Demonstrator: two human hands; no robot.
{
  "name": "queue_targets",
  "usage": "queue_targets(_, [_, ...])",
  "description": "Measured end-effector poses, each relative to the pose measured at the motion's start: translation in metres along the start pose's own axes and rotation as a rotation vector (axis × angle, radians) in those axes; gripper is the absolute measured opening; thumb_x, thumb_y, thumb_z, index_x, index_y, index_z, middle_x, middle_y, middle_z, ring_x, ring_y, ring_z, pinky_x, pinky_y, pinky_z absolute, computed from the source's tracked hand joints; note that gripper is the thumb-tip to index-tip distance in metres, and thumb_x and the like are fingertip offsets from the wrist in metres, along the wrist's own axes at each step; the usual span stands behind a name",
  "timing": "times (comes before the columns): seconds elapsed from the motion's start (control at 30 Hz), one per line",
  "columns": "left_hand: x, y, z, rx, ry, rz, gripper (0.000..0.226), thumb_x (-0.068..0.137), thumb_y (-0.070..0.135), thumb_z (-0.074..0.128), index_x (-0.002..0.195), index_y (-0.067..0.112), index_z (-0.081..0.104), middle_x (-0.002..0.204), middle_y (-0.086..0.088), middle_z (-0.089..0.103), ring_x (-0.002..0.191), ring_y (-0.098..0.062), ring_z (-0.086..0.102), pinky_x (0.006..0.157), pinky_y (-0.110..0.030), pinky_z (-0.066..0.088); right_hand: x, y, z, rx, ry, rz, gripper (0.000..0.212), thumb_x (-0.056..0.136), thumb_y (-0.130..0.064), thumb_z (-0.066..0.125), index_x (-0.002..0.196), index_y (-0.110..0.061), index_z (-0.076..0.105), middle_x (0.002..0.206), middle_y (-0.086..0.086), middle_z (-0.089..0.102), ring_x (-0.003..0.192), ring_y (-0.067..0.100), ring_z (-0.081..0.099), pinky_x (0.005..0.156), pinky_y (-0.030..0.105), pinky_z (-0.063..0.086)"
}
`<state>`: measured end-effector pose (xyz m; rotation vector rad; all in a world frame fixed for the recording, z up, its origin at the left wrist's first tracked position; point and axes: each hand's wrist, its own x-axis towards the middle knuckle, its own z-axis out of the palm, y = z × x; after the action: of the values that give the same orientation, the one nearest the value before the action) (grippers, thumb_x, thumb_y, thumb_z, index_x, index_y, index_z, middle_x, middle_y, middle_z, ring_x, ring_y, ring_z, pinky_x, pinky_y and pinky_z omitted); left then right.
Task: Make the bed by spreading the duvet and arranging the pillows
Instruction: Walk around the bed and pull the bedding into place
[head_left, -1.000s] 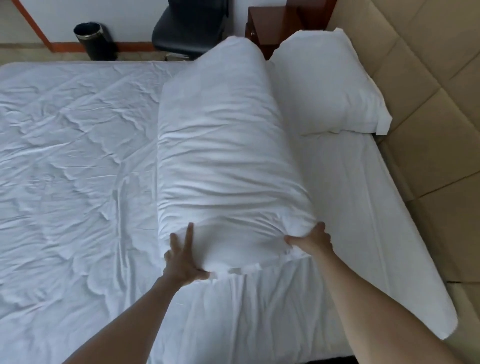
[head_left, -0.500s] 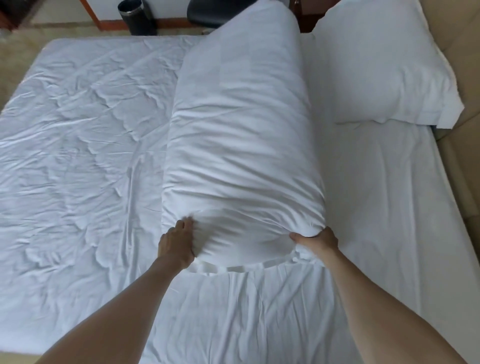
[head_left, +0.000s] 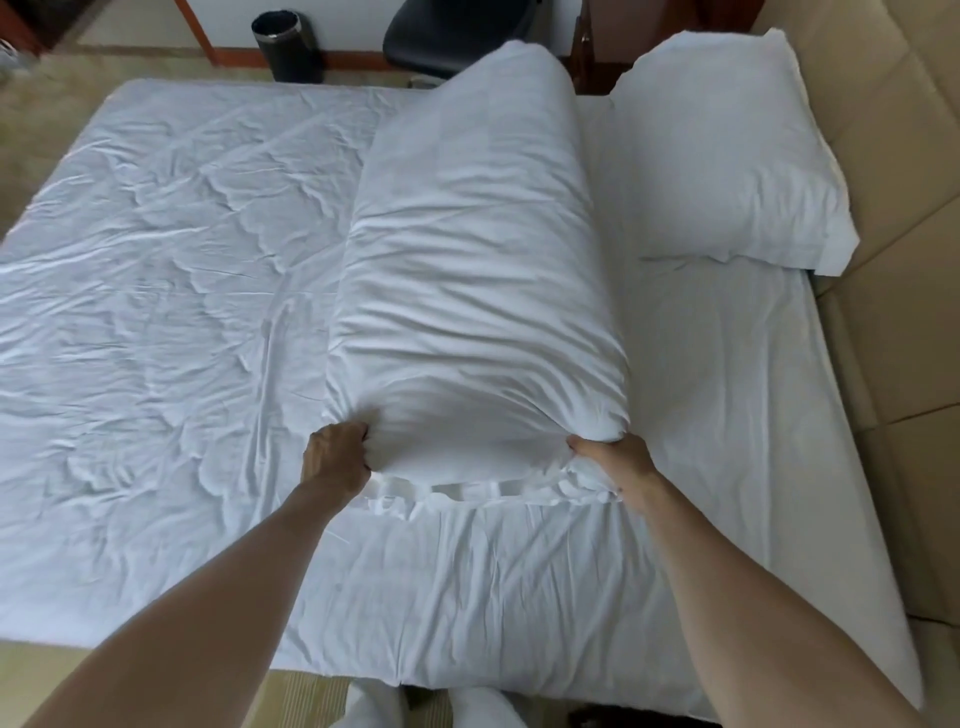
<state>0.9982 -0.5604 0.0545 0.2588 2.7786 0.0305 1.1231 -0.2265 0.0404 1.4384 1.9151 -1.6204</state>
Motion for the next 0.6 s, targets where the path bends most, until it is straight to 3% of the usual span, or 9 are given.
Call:
queue_targets(0.1, [-0.015, 0.003, -0.011, -0.037, -0.006, 0.0, 0.025, 0.072, -0.001, 0.053, 0.087, 0.015, 0.065, 0.095, -0.014, 0.067, 0.094, -0.039, 0.063, 0.075, -0.038, 0.049, -0.024, -0.004, -0.01, 0.011, 0.012, -0.009, 0.047, 0.07, -0.029, 0.085, 0.107, -0.009, 0.065, 0.105, 0.006, 0.069, 0.092, 0.023, 0.065, 0.064, 0.024, 0.046])
queue_targets(0.2, [-0.048, -0.003, -0.009, -0.065, -0.045, -0.017, 0.02, 0.072, -0.003, 0.049, 0.076, 0.017, 0.055, 0.092, -0.015, 0.065, 0.092, -0.039, 0.061, 0.067, -0.035, 0.041, -0.051, 0.014, -0.014, -0.003, -0.02, 0.014, 0.049, 0.071, -0.031, 0.084, 0.108, -0.009, 0.063, 0.105, 0.007, 0.069, 0.093, 0.024, 0.065, 0.059, 0.025, 0.046])
queue_targets(0.3, [-0.086, -0.014, 0.002, -0.06, -0.07, -0.009, 0.022, 0.075, -0.002, 0.048, 0.084, 0.014, 0.06, 0.095, -0.014, 0.066, 0.094, -0.038, 0.061, 0.069, -0.033, 0.04, -0.083, 0.041, -0.016, -0.019, -0.045, 0.023, 0.048, 0.075, -0.029, 0.083, 0.112, -0.011, 0.059, 0.105, 0.005, 0.064, 0.088, 0.022, 0.062, 0.056, 0.025, 0.045])
queue_targets(0.43, [-0.136, -0.021, 0.014, -0.053, -0.128, 0.023, 0.028, 0.078, -0.001, 0.047, 0.095, 0.013, 0.065, 0.098, -0.013, 0.067, 0.096, -0.036, 0.063, 0.075, -0.034, 0.046, -0.116, 0.083, -0.022, 0.008, -0.045, 0.028, 0.066, 0.075, -0.026, 0.085, 0.129, -0.004, 0.055, 0.114, 0.005, 0.06, 0.098, 0.022, 0.057, 0.08, 0.03, 0.048])
queue_targets(0.6, [-0.182, -0.045, 0.03, -0.092, -0.159, 0.051, 0.021, 0.073, -0.002, 0.049, 0.082, 0.014, 0.057, 0.091, -0.012, 0.066, 0.088, -0.035, 0.063, 0.065, -0.031, 0.042, -0.148, 0.131, -0.019, 0.056, -0.064, 0.054, 0.079, 0.072, -0.028, 0.087, 0.137, -0.005, 0.049, 0.126, 0.004, 0.059, 0.106, 0.023, 0.057, 0.091, 0.033, 0.048])
